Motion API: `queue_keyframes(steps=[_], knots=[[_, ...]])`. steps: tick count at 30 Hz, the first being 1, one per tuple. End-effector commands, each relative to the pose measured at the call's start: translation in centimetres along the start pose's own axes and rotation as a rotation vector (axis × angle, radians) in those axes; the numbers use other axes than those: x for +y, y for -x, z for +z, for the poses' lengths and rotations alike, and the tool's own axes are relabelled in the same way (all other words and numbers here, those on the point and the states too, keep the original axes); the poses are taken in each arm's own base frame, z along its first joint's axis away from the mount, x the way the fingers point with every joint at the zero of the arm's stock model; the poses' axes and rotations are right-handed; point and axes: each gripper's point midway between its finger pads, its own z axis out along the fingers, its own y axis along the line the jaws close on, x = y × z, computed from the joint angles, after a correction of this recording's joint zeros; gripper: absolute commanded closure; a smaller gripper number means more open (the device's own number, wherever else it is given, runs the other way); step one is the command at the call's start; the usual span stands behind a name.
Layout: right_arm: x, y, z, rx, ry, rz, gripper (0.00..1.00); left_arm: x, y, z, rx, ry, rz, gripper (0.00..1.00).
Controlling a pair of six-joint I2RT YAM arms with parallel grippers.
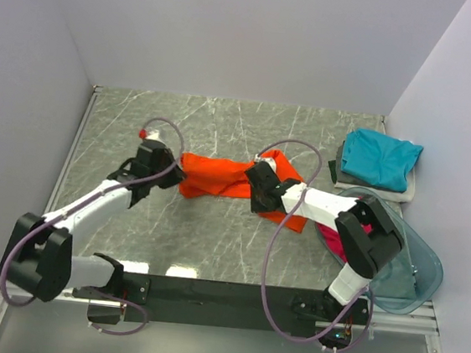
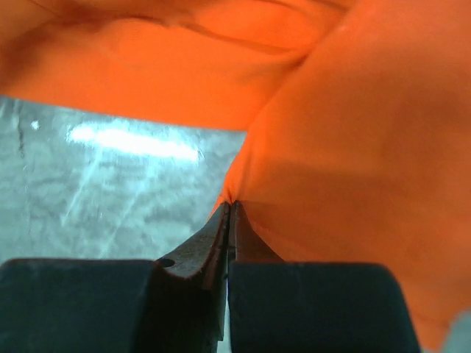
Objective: Fold and stack the t-shirts
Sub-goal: Flatten the tshirt out
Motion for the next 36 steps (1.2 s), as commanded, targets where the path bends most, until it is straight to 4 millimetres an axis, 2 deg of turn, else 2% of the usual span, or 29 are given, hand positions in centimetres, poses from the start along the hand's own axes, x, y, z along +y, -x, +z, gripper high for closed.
queue_keyframes(steps=[1,2,4,5,6,7,8,10,11,13,15,16,17,18,20,21,23,24,26,28,29,30,32,33,36], knots=[[0.0,6.3,-6.6,-0.186,0.008,0.010,1.00,-2.3,6.6,-4.3,-0.152,-0.098,0.009,1.00],[-0.5,6.8,-8.1,-0.205,-0.007,0.000,1.00,-2.4,9.4,-5.8,-0.223,-0.098,-0.001,1.00],[-1.1,10.2,-12.6,-0.327,-0.002,0.027,1.00,-2.3,11.9,-8.7,-0.297,-0.078,0.008,1.00],[-1.7,10.5,-13.9,-0.341,-0.017,0.022,1.00,-2.7,14.3,-10.6,-0.365,-0.082,0.005,1.00],[-2.1,11.2,-15.2,-0.370,-0.019,0.031,1.00,-2.5,14.8,-11.7,-0.378,-0.066,0.003,1.00],[-2.6,12.4,-17.6,-0.429,-0.021,0.052,1.00,-2.5,16.0,-13.4,-0.426,-0.065,0.010,1.00],[-3.2,12.5,-18.5,-0.439,-0.034,0.050,1.00,-3.3,17.2,-15.2,-0.468,-0.076,0.017,1.00],[-4.4,13.1,-20.7,-0.488,-0.050,0.075,1.00,-3.3,18.0,-17.5,-0.515,-0.055,0.031,1.00],[-5.1,13.3,-21.2,-0.501,-0.072,0.084,1.00,-3.6,18.8,-18.7,-0.545,-0.060,0.037,1.00],[-7.0,13.5,-21.5,-0.521,-0.109,0.115,1.00,-2.7,19.7,-19.9,-0.601,-0.007,0.042,1.00],[-7.9,13.7,-20.6,-0.514,-0.107,0.132,0.98,-1.8,20.1,-19.9,-0.614,0.034,0.044,0.99],[-9.3,13.9,-19.6,-0.498,-0.137,0.149,0.94,-0.9,20.1,-19.1,-0.590,0.069,0.043,1.00],[-9.6,14.0,-18.8,-0.491,-0.140,0.156,0.85,-0.4,19.8,-18.4,-0.566,0.085,0.042,0.99],[-10.0,13.7,-17.3,-0.452,-0.162,0.153,0.64,0.1,19.6,-17.3,-0.537,0.103,0.044,0.99],[-9.9,13.2,-15.9,-0.409,-0.165,0.140,0.53,1.1,18.7,-15.6,-0.494,0.119,0.041,1.00],[-9.0,12.5,-15.1,-0.376,-0.124,0.123,0.50,1.5,18.3,-14.9,-0.474,0.124,0.044,1.00],[-7.8,11.8,-14.2,-0.361,-0.062,0.120,0.47,2.1,17.6,-13.9,-0.445,0.131,0.045,0.99],[-7.0,10.4,-13.5,-0.323,-0.015,0.111,0.46,2.4,17.4,-13.5,-0.435,0.140,0.049,1.00],[-6.1,8.8,-12.7,-0.281,0.026,0.113,0.46,2.8,17.1,-13.2,-0.421,0.151,0.053,0.99],[-5.4,6.2,-11.7,-0.225,0.045,0.108,0.46,3.0,17.0,-13.0,-0.414,0.155,0.056,0.99],[-4.4,5.1,-11.5,-0.205,0.070,0.090,0.46,3.0,16.9,-12.9,-0.410,0.155,0.057,1.00],[-4.1,3.2,-10.7,-0.165,0.078,0.082,0.46,3.1,16.8,-12.7,-0.406,0.156,0.058,0.99],[-2.4,1.5,-10.3,-0.134,0.137,0.079,0.46,3.4,16.6,-12.5,-0.397,0.161,0.056,1.00],[-1.6,-0.2,-10.0,-0.105,0.155,0.053,0.46,3.4,16.5,-12.2,-0.389,0.159,0.056,0.99],[-0.8,-2.9,-8.7,-0.040,0.151,0.052,0.45,3.5,16.2,-11.9,-0.373,0.160,0.057,0.99]])
